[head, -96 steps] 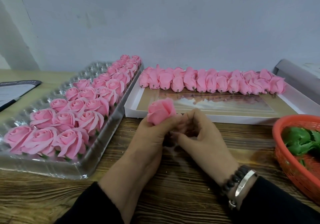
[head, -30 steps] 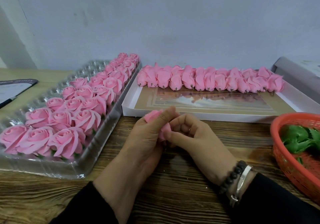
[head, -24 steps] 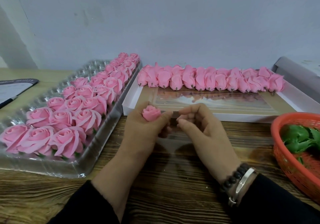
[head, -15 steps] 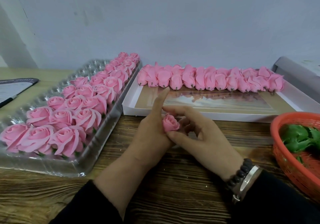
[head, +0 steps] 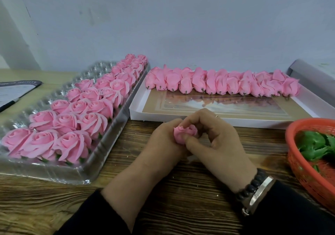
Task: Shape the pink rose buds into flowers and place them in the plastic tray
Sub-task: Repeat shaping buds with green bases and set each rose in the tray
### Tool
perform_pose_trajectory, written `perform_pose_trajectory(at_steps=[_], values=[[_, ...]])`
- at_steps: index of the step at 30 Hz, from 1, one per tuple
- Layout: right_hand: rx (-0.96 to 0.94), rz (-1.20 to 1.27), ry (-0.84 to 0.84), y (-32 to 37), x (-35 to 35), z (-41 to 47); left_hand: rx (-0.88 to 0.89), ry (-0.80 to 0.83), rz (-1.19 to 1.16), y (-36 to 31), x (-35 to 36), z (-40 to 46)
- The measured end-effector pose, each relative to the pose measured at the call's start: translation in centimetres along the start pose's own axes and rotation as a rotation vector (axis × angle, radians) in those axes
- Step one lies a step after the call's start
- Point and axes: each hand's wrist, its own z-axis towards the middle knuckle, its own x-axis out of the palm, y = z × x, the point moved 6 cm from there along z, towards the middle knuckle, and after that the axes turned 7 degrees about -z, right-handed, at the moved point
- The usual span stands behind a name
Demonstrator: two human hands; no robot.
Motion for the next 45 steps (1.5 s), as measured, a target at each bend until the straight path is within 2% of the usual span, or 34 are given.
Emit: perform_pose_trajectory(at_steps=[4,9,12,15,19,22,27,33,37,40,41,43,45], values=[[-0.053,-0.069,-0.017,0.6,-0.1,0.0,0.011,-0.006,-0.183,0.0,0.0,-0.2],[0.098,0.153,-0.168,-1.1,-0.9,0.1,-0.097,-0.172,-0.599,1.0,-0.3,0.1],[0.178,0.174,-0.063,-1.6,0.3,0.2,-0.107,-0.263,-0.756,1.3,-0.7,0.2],[0.207,0.204,0.041,-1.4,1.8,-0.1,-0.172,-0.225,-0.841,1.6,0.1,-0.1],[0.223,0.137,0.034,-1.6,1.8,-0.2,-0.209,-0.164,-0.921,1.4,1.2,-0.1],[0.235,0.16,0.035,-1.5,1.5,-0.1,-0.21,-0.117,-0.917,1.1,1.4,-0.1],[0.309,0.355,0.14,-2.2,1.8,-0.3,-0.278,-0.097,-0.896,1.5,0.8,0.0],[0.387,0.523,0.211,-2.9,2.4,-0.5,-0.257,-0.094,-0.834,1.4,0.4,0.0],[0.349,0.39,0.206,-2.5,2.1,-0.5,-0.197,-0.124,-0.761,1.3,-0.1,0.2],[0.299,0.307,0.055,-2.2,1.1,-0.2,-0.122,-0.254,-0.732,1.4,-1.5,0.4],[0.276,0.285,-0.007,-2.2,0.5,-0.1,-0.085,-0.299,-0.647,1.4,-2.1,0.5],[0.223,0.246,-0.077,-2.0,-0.2,0.1,0.022,-0.334,-0.336,0.9,-3.0,0.4],[0.164,0.196,-0.057,-1.7,-0.2,0.1,0.115,-0.29,-0.149,0.1,-2.9,0.4]])
